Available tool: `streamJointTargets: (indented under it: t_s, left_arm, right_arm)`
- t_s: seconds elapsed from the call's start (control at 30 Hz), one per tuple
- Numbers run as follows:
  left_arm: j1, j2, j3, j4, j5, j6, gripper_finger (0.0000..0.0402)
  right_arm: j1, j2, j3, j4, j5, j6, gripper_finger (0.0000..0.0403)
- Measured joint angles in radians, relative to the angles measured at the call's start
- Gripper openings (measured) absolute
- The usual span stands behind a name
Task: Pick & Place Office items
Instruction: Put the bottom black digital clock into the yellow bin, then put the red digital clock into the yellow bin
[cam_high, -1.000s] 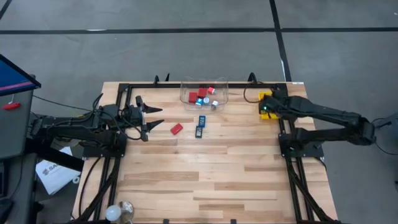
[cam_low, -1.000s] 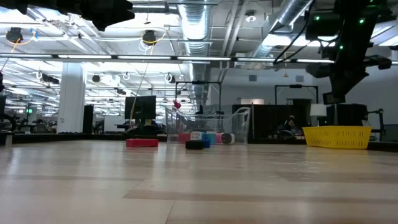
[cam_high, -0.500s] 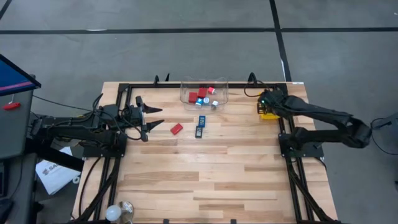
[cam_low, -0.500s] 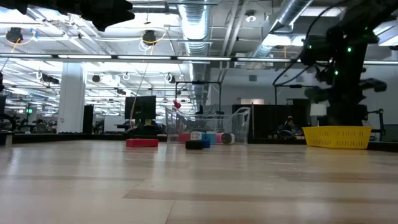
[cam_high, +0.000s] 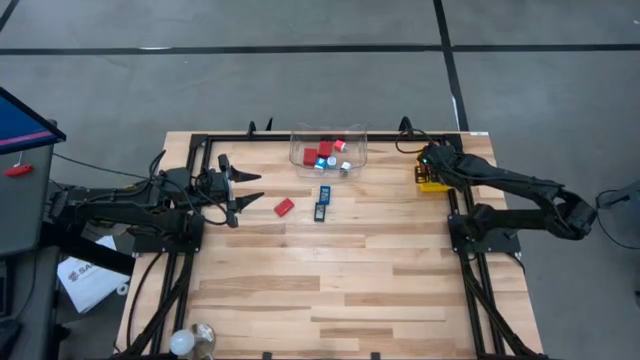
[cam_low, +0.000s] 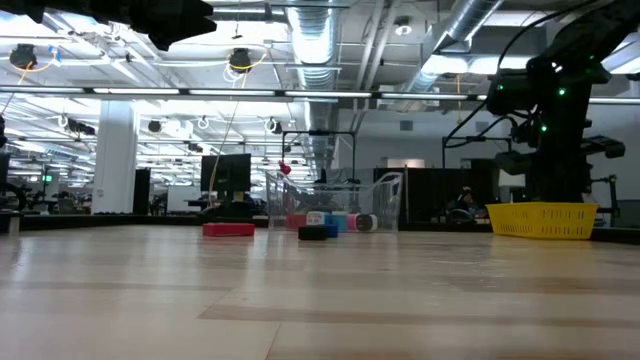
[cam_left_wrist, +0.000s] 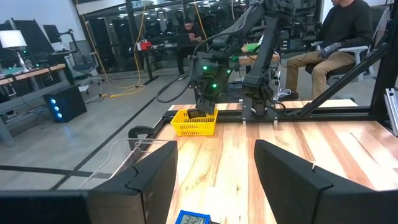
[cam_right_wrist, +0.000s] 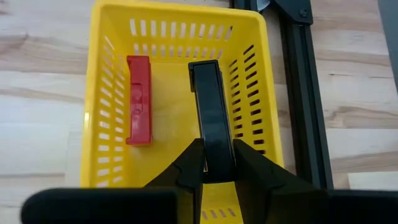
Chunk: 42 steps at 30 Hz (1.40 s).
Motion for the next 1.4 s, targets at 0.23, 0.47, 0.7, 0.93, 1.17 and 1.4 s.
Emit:
streamJointTargets:
  t_s: [0.23, 0.47, 0.7, 0.93, 1.17, 1.4]
  left_arm:
    - [0.000, 0.000, 0.000, 0.000, 0.000, -0.001, 0.0209]
    - [0.000, 0.000, 0.000, 0.000, 0.000, -0.001, 0.0209]
    - [0.000, 0.000, 0.000, -0.008, 0.000, -0.001, 0.0209]
    - [0.000, 0.001, 0.000, -0.018, 0.000, -0.001, 0.0209]
    - [0.000, 0.001, 0.000, -0.018, 0.000, -0.002, 0.0209]
    - [0.000, 0.001, 0.000, -0.020, 0.000, -0.004, 0.0209]
  right_arm:
    - [0.000, 0.000, 0.000, -0.002, 0.009, 0.000, 0.0067]
    - [0.002, 0.000, 0.000, 0.008, 0.035, 0.000, 0.0079]
    - [0.002, 0.000, 0.001, 0.027, 0.059, 0.000, 0.0082]
    - [0.002, 0.000, 0.001, 0.028, 0.064, -0.008, 0.0083]
    - [0.002, 0.000, 0.001, 0.041, 0.064, -0.036, 0.0094]
    - [0.005, 0.000, 0.001, 0.046, 0.067, -0.037, 0.0171]
